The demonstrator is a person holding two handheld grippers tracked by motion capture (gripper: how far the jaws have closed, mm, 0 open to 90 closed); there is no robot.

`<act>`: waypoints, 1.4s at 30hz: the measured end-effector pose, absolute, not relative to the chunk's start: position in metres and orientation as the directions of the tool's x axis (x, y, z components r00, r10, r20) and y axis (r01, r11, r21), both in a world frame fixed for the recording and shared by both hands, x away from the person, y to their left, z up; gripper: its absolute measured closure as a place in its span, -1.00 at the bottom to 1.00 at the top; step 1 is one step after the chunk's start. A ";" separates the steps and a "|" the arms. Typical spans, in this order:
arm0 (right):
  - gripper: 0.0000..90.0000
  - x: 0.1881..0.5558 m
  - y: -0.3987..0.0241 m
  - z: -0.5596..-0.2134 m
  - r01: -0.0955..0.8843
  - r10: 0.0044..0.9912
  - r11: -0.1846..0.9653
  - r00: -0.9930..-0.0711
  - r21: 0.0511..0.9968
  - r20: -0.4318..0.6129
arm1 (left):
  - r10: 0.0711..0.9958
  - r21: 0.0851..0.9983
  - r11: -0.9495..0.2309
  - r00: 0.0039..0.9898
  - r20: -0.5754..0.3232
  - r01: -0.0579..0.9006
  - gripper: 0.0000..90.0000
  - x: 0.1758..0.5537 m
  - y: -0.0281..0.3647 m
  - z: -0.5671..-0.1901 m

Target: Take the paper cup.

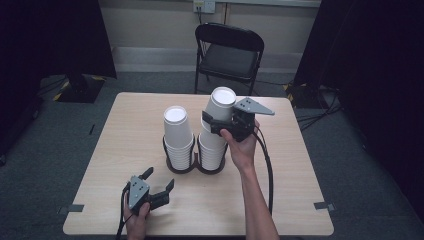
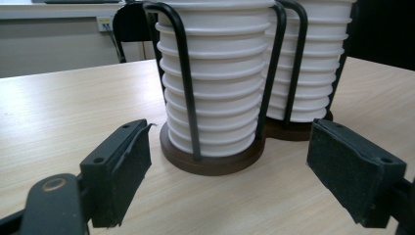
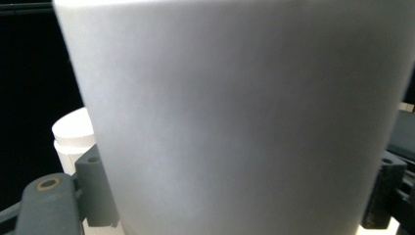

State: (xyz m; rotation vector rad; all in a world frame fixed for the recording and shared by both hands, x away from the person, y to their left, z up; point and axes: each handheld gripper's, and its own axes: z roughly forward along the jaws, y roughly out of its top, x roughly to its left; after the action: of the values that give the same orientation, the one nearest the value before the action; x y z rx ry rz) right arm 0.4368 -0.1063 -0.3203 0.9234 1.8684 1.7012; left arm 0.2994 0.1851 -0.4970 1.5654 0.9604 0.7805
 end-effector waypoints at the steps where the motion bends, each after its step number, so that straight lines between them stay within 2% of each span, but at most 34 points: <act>1: -0.68 0.436 -0.107 -0.318 0.169 0.728 0.016 -0.677 0.986 0.104 | 0.890 0.982 -0.077 0.456 -0.011 0.175 -0.64 0.299 0.186 -0.497; 8: -0.68 0.433 -0.112 -0.311 0.174 0.724 0.007 -0.681 0.985 0.115 | 0.891 0.982 -0.060 0.454 -0.027 0.176 -0.55 0.299 0.187 -0.497; 21: -0.67 0.426 -0.129 -0.298 0.163 0.724 -0.059 -0.672 0.985 0.155 | 0.901 0.983 -0.062 0.434 -0.020 0.174 -0.65 0.298 0.186 -0.497; 36: -0.66 0.411 -0.159 -0.299 0.168 0.786 -0.066 -0.599 0.984 0.155 | 0.889 0.982 -0.059 0.456 -0.031 0.182 -0.64 0.299 0.188 -0.497; 42: -0.66 0.402 -0.174 -0.304 0.168 0.799 -0.086 -0.577 0.982 0.169 | 0.885 0.978 -0.057 0.463 -0.043 0.200 -0.57 0.301 0.188 -0.497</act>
State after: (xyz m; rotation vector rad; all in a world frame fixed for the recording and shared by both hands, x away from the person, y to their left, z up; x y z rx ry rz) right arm 0.4020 -0.1737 -0.3040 1.0484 1.7080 1.7093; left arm 0.3015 0.1884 -0.4968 1.5554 0.9793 0.7400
